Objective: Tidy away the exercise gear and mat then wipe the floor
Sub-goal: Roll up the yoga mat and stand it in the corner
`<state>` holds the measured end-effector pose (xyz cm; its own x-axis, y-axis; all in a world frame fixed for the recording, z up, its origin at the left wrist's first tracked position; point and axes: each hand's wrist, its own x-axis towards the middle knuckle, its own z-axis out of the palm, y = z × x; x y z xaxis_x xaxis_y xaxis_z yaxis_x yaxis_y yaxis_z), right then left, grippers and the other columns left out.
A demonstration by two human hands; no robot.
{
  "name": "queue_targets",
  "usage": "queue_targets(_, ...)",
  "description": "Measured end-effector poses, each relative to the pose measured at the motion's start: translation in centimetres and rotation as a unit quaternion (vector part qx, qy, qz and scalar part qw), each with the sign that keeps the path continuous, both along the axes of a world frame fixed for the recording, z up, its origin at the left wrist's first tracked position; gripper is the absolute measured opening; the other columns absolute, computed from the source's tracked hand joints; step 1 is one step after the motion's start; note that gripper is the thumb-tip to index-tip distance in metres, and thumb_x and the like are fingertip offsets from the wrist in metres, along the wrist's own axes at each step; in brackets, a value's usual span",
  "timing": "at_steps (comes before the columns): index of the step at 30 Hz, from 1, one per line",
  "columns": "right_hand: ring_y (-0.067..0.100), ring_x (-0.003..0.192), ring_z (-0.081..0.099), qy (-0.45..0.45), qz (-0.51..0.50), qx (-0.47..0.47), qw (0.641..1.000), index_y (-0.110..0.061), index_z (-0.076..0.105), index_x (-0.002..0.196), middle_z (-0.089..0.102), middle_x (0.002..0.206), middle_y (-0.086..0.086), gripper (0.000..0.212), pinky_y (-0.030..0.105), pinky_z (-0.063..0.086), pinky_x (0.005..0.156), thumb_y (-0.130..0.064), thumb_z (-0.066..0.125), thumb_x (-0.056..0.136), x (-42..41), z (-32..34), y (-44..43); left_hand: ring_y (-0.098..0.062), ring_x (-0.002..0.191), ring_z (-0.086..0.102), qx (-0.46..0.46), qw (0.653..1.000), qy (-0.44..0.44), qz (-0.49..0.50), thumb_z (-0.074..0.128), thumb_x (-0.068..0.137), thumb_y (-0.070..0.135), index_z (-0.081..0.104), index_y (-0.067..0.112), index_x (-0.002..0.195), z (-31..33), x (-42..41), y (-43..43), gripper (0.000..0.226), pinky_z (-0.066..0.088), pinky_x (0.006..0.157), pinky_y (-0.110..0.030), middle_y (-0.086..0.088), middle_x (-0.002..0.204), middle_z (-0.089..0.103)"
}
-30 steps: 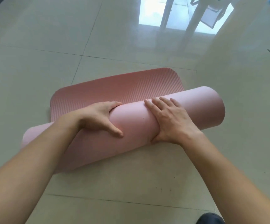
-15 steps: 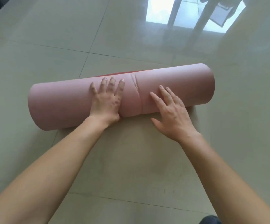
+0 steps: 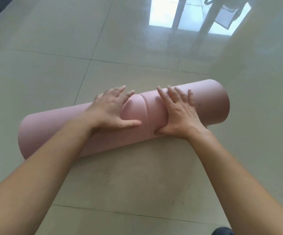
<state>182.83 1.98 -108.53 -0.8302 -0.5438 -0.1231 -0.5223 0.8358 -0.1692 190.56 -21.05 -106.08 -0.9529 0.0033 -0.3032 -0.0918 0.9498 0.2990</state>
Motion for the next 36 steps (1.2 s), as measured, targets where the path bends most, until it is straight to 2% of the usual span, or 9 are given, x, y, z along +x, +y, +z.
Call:
queue_targets(3, 0.029, 0.152, -0.01, -0.009, -0.219, -0.194, 0.956, -0.033, -0.004, 0.157, -0.009, 0.164, 0.014, 0.146, 0.045, -0.007, 0.12, -0.071, 0.085, 0.048, 0.6, -1.7, 0.5, -0.026, 0.148, 0.021, -0.099, 0.991, 0.08, 0.042, 0.003, 0.076, 0.082, 0.016, 0.033, 0.155, -2.2, -0.9, 1.2, 0.093, 0.015, 0.118, -0.05, -0.005, 0.162, 0.021)
queue_targets(6, 0.023, 0.153, -0.009, -0.122, -0.4, -0.35, 0.839, -0.022, -0.016, 0.156, -0.013, 0.165, 0.008, 0.157, 0.041, -0.001, 0.124, -0.07, 0.087, 0.048, 2.4, -3.8, -0.4, -0.028, 0.139, 0.037, -0.141, 0.979, 0.127, 0.069, 0.001, 0.087, 0.072, 0.032, 0.031, 0.15, -4.1, -2.2, 0.9, 0.081, 0.027, 0.111, -0.048, -0.005, 0.153, 0.041)
queue_targets(8, 0.018, 0.151, 0.018, -0.263, -0.466, -0.503, 0.679, -0.016, -0.003, 0.159, 0.016, 0.164, 0.005, 0.157, 0.039, 0.015, 0.124, -0.07, 0.089, 0.043, 2.6, -4.6, -0.9, -0.026, 0.136, 0.042, -0.127, 0.98, 0.134, 0.072, 0.003, 0.088, 0.07, 0.037, 0.031, 0.148, -4.4, -3.0, 0.3, 0.079, 0.029, 0.108, -0.046, -0.003, 0.149, 0.046)
queue_targets(10, 0.022, 0.129, 0.056, -0.423, -0.454, -0.644, 0.448, -0.014, 0.038, 0.15, 0.058, 0.142, 0.006, 0.129, 0.045, 0.041, 0.113, -0.067, 0.091, 0.045, 1.7, -4.8, -1.0, -0.025, 0.134, 0.044, -0.117, 0.981, 0.138, 0.071, 0.004, 0.089, 0.07, 0.039, 0.03, 0.147, -4.5, -3.4, 0.0, 0.079, 0.03, 0.106, -0.045, 0.0, 0.147, 0.049)
queue_targets(12, 0.03, 0.113, 0.067, -0.477, -0.442, -0.669, 0.359, -0.015, 0.059, 0.132, 0.071, 0.122, 0.009, 0.091, 0.054, 0.052, 0.099, -0.059, 0.089, 0.058, 0.7, -4.4, -1.0, -0.024, 0.133, 0.045, -0.113, 0.982, 0.136, 0.072, 0.004, 0.088, 0.069, 0.039, 0.031, 0.147, -4.3, -3.2, 0.1, 0.078, 0.031, 0.105, -0.043, 0.001, 0.146, 0.049)
queue_targets(19, 0.02, 0.11, 0.069, -0.413, -0.413, -0.672, 0.455, -0.026, 0.059, 0.131, 0.071, 0.122, -0.004, 0.083, 0.046, 0.059, 0.087, -0.046, 0.092, 0.057, -1.1, 1.1, -2.8, -0.03, 0.127, 0.038, 0.056, 0.972, 0.098, 0.204, 0.01, 0.087, 0.071, 0.033, 0.046, 0.147, 1.4, -4.0, -1.6, 0.07, 0.024, 0.11, -0.046, -0.007, 0.127, 0.047)
queue_targets(27, 0.02, 0.115, 0.066, -0.305, -0.123, -0.656, 0.68, -0.018, 0.052, 0.134, 0.07, 0.124, 0.001, 0.087, 0.044, 0.054, 0.098, -0.027, 0.093, 0.058, -5.3, 19.1, -6.3, -0.002, 0.122, 0.055, 0.436, 0.84, 0.228, 0.228, 0.008, 0.092, 0.074, 0.055, 0.042, 0.133, 19.9, -8.3, -1.3, 0.071, 0.037, 0.111, -0.036, 0.017, 0.129, 0.063)
queue_targets(31, 0.005, 0.117, 0.063, -0.281, -0.018, -0.65, 0.706, -0.027, 0.047, 0.136, 0.068, 0.122, -0.016, 0.082, 0.023, 0.053, 0.089, -0.052, 0.082, 0.067, -5.7, 27.3, -6.8, 0.017, 0.103, 0.055, 0.499, 0.775, 0.273, 0.275, 0.009, 0.098, 0.065, 0.059, 0.046, 0.126, 25.7, -7.6, -1.2, 0.061, 0.036, 0.099, -0.021, 0.03, 0.111, 0.065)
queue_targets(36, 0.008, 0.13, 0.053, -0.203, 0.027, -0.642, 0.738, -0.025, 0.031, 0.151, 0.057, 0.14, -0.012, 0.112, 0.027, 0.047, 0.101, -0.076, 0.076, 0.062, -5.7, 29.4, -7.3, 0.016, 0.109, 0.054, 0.53, 0.747, 0.299, 0.268, 0.011, 0.101, 0.059, 0.06, 0.054, 0.112, 27.6, -7.2, -0.8, 0.05, 0.035, 0.11, -0.03, 0.032, 0.113, 0.065)
